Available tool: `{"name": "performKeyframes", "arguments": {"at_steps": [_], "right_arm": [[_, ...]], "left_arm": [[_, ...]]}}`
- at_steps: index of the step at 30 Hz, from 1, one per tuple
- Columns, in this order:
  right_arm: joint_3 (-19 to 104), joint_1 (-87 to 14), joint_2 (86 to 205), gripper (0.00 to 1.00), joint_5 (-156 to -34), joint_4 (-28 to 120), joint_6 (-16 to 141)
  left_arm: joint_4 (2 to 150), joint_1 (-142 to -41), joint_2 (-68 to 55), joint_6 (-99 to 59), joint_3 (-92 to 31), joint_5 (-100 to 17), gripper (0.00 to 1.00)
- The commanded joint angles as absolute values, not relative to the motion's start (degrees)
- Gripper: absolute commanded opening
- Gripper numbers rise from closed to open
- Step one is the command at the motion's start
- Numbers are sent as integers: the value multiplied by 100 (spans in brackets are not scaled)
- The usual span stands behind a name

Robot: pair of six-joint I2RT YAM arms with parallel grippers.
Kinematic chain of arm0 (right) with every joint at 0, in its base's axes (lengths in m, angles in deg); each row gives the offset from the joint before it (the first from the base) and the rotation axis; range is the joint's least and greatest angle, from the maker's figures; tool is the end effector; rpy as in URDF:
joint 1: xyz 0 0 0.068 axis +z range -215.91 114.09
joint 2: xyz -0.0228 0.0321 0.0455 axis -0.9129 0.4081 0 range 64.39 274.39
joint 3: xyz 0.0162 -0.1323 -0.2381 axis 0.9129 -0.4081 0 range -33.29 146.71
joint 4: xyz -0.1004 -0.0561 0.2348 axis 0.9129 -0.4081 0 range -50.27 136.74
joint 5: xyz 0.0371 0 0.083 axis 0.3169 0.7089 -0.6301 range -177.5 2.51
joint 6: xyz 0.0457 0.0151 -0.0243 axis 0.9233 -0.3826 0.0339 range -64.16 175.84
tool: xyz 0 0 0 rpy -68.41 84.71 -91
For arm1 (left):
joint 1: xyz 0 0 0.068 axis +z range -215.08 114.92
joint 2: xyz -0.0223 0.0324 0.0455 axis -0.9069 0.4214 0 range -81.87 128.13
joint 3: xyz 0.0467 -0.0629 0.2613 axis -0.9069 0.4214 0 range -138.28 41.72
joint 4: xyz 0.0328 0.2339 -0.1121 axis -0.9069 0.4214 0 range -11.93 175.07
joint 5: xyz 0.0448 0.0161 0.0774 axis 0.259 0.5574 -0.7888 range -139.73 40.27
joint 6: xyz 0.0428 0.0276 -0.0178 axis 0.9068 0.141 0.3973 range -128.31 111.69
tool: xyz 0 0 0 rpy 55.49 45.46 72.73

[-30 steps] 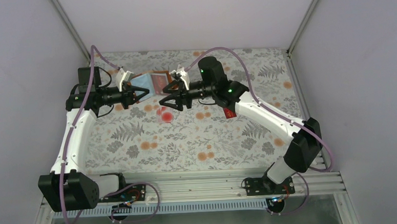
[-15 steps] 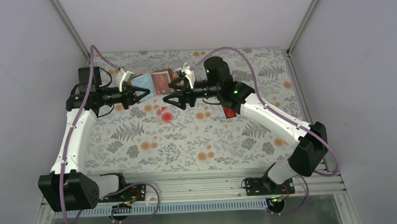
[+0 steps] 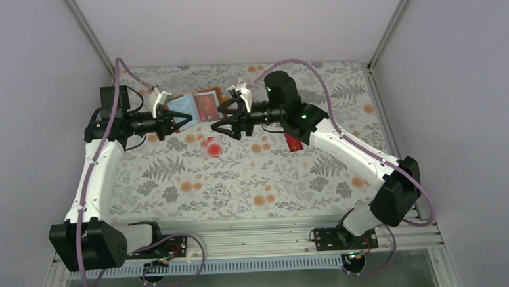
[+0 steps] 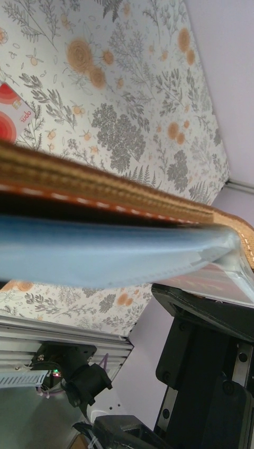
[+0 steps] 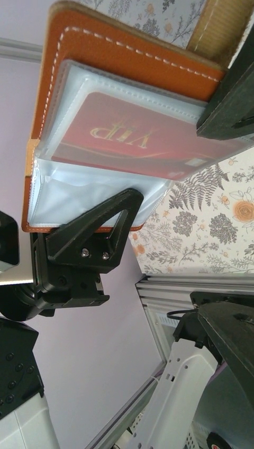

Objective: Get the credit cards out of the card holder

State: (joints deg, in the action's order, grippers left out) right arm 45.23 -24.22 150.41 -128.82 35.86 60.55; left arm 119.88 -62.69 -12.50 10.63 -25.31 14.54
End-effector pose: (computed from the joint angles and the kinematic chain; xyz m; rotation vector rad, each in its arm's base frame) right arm 0.2442 0.2491 0.3727 -1.1090 1.6622 1.2164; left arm 0.2395 -0.0221 0.3481 0.7972 1.8642 -1.0561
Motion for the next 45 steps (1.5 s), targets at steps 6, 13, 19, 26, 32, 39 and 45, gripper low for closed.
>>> {"name": "performKeyframes", "arguments": {"at_steps": [6, 13, 19, 26, 32, 39, 45], "right_arm": [[4509, -2565, 14813, 79, -12933, 3638, 5997], [4566, -2583, 14850, 79, -12988, 3637, 6055], [4782, -2523, 15121, 78, -13097, 3721, 6192], [5126, -2195, 15326, 78, -13505, 3602, 5914], [5413, -1790, 15570, 77, -13931, 3478, 5642], [5789, -1520, 15781, 76, -13191, 3274, 5575], [5656, -1607, 15480, 65, -10921, 3031, 6028]], "left_arm": [[12036, -6279, -1384, 1239, -2497, 1758, 2], [12072, -6282, -1400, 1286, -2494, 1858, 2], [12062, -6320, -1367, 1307, -2470, 1934, 2], [12107, -6367, -1393, 1358, -2479, 1988, 2], [12050, -6367, -1367, 1297, -2474, 1972, 2], [12058, -6368, -1391, 1306, -2479, 2014, 2], [12134, -6377, -1408, 1407, -2477, 2192, 2]]}}
